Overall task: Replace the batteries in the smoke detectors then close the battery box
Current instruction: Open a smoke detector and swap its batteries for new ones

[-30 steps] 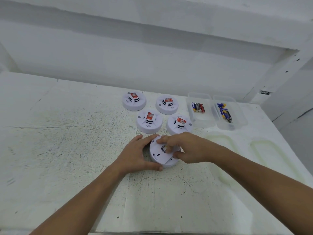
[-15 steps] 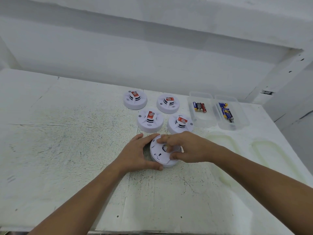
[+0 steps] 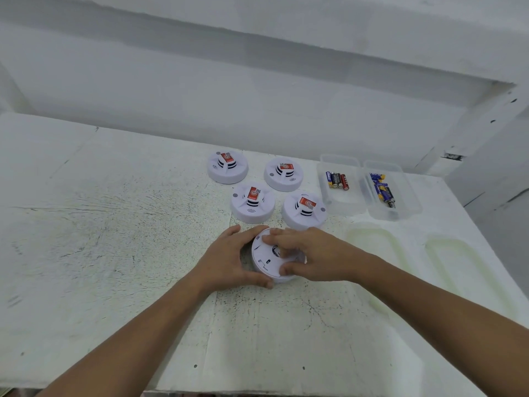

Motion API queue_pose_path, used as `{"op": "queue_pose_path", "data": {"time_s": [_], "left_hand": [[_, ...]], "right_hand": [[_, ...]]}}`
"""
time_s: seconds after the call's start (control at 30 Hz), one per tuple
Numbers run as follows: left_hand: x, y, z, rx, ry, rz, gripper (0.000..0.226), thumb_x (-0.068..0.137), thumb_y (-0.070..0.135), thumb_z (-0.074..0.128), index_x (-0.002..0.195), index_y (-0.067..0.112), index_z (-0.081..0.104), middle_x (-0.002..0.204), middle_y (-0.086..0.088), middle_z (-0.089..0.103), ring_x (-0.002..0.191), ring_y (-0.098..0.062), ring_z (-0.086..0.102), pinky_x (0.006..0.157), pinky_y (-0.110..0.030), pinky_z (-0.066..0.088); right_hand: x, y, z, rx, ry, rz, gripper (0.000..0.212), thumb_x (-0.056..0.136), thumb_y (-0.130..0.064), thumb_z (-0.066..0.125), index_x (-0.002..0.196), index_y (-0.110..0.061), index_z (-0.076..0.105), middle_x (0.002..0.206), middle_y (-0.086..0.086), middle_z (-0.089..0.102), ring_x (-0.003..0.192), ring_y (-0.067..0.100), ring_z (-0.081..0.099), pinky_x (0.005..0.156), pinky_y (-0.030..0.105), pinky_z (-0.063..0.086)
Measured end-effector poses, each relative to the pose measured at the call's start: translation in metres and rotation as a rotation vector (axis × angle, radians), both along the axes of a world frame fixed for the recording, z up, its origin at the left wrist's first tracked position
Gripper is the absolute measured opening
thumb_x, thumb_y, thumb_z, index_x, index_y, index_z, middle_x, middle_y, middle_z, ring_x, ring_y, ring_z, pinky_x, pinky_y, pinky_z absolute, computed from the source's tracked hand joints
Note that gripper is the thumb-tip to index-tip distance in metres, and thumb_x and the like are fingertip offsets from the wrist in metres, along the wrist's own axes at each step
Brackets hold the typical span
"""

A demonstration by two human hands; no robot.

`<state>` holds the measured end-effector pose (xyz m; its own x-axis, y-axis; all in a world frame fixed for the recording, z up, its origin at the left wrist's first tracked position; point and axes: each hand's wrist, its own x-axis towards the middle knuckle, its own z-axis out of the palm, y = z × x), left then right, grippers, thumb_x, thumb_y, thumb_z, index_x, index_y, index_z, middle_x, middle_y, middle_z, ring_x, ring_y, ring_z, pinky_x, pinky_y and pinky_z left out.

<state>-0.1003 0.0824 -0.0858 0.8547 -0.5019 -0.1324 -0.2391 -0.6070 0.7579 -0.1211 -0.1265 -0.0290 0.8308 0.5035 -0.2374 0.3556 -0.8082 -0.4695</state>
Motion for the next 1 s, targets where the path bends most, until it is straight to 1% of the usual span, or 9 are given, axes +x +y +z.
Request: {"op": "queue_pose_path", "data": {"time_s": [0.17,0.27,0.37,0.43,0.53,0.63,0.77,0.9,1.0], "left_hand": [[0.000,0.000,0.000,-0.012,-0.009,-0.010,0.109,0.042,0.058,0.086,0.133,0.056,0.026,0.130,0.035,0.033,0.143,-0.013,0.014,0.112,-0.032,0.021],[-0.001,-0.001,0.004,-0.028,-0.022,-0.019,0.107,0.045,0.050,0.090,0.131,0.055,0.027,0.126,0.037,0.035,0.130,0.001,0.014,0.110,-0.024,0.017],[-0.002,-0.001,0.006,-0.050,-0.028,-0.047,0.106,0.035,0.065,0.082,0.125,0.057,0.026,0.117,0.048,0.030,0.116,0.014,0.013,0.105,-0.012,0.010],[-0.001,-0.001,0.004,-0.066,-0.029,-0.052,0.102,0.032,0.072,0.070,0.123,0.060,0.026,0.115,0.050,0.028,0.116,0.015,0.013,0.105,-0.013,0.009],[-0.001,0.000,0.000,-0.086,-0.034,-0.052,0.103,0.033,0.072,0.072,0.125,0.059,0.027,0.118,0.048,0.032,0.119,0.013,0.013,0.108,-0.016,0.010],[-0.001,0.000,0.001,-0.082,-0.044,-0.046,0.109,0.038,0.063,0.085,0.132,0.052,0.032,0.123,0.040,0.037,0.119,0.012,0.013,0.109,-0.016,0.011],[-0.002,-0.001,0.004,-0.082,-0.081,-0.054,0.099,0.048,0.046,0.091,0.127,0.052,0.032,0.115,0.046,0.034,0.109,0.020,0.016,0.096,0.005,0.002],[-0.002,0.002,0.003,-0.080,-0.044,-0.061,0.093,0.042,0.067,0.079,0.118,0.065,0.026,0.115,0.050,0.031,0.118,0.012,0.015,0.102,-0.013,0.013],[-0.003,0.001,0.002,-0.102,-0.037,-0.056,0.083,0.045,0.076,0.065,0.118,0.067,0.027,0.117,0.051,0.031,0.125,0.005,0.016,0.101,-0.020,0.019]], "right_hand": [[-0.006,0.000,-0.005,0.014,-0.013,-0.010,0.060,0.088,-0.029,0.063,0.143,-0.026,0.039,0.151,-0.004,0.037,0.140,0.005,0.028,0.104,0.029,0.040],[-0.008,0.001,-0.008,0.024,-0.031,-0.030,0.060,0.090,-0.029,0.062,0.144,-0.028,0.037,0.152,-0.005,0.033,0.140,0.004,0.027,0.101,0.020,0.035],[-0.010,0.002,-0.011,0.029,-0.035,-0.060,0.061,0.090,-0.030,0.062,0.145,-0.029,0.036,0.154,-0.006,0.030,0.139,0.006,0.028,0.099,0.019,0.035],[-0.012,0.003,-0.013,0.036,-0.036,-0.084,0.059,0.090,-0.031,0.061,0.144,-0.029,0.038,0.154,-0.007,0.028,0.140,0.009,0.029,0.100,0.022,0.036],[-0.016,0.006,-0.013,0.042,-0.031,-0.128,0.056,0.090,-0.031,0.060,0.142,-0.027,0.040,0.155,-0.009,0.025,0.142,0.008,0.023,0.103,0.020,0.032],[-0.021,0.010,-0.014,0.084,-0.038,-0.187,0.054,0.089,-0.029,0.062,0.140,-0.025,0.044,0.153,-0.009,0.030,0.141,0.008,0.028,0.103,0.024,0.035],[-0.027,0.011,-0.017,0.132,-0.041,-0.243,0.056,0.090,-0.027,0.062,0.141,-0.029,0.041,0.147,-0.007,0.043,0.141,0.004,0.023,0.098,0.016,0.030],[-0.030,0.007,-0.022,0.217,-0.022,-0.256,0.056,0.089,-0.024,0.062,0.141,-0.031,0.041,0.135,-0.007,0.055,0.137,-0.001,0.031,0.098,0.017,0.037],[-0.034,-0.001,-0.026,0.368,-0.032,-0.302,0.046,0.076,-0.011,0.057,0.121,-0.019,0.059,0.133,-0.012,0.056,0.134,-0.006,0.035,0.102,0.014,0.037]]}}
